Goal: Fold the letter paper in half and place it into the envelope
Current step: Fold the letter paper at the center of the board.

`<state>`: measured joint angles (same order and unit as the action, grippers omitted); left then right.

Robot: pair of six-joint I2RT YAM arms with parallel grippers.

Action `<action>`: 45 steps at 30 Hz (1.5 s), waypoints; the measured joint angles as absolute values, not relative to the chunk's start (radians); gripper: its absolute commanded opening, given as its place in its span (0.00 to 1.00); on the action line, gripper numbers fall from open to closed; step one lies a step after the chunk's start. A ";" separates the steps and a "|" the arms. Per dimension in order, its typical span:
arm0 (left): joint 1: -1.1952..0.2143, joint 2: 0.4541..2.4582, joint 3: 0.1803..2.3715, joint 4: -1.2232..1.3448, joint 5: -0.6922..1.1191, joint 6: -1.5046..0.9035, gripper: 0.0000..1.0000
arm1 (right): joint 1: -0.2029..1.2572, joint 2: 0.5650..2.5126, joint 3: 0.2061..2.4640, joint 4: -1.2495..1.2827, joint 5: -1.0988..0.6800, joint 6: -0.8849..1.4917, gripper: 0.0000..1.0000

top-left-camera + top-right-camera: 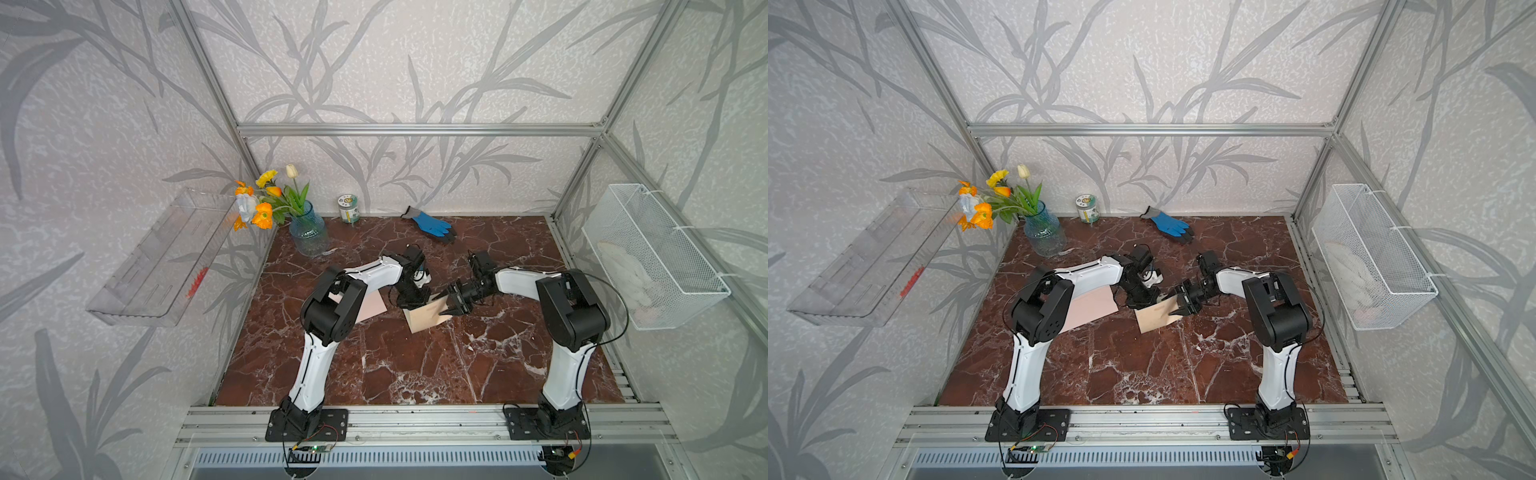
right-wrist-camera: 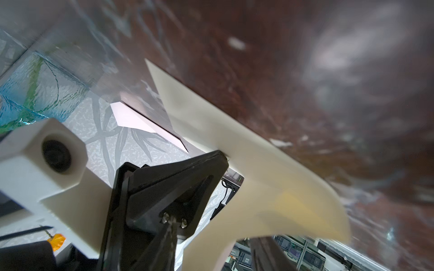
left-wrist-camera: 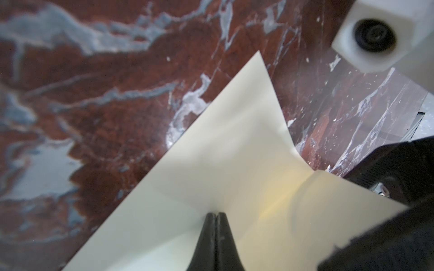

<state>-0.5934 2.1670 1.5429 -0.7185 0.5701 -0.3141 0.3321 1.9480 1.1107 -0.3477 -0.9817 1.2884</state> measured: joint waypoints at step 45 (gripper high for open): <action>-0.625 1.610 1.419 -0.612 0.224 -0.105 0.87 | 0.324 1.990 1.291 -0.699 -0.984 1.199 0.00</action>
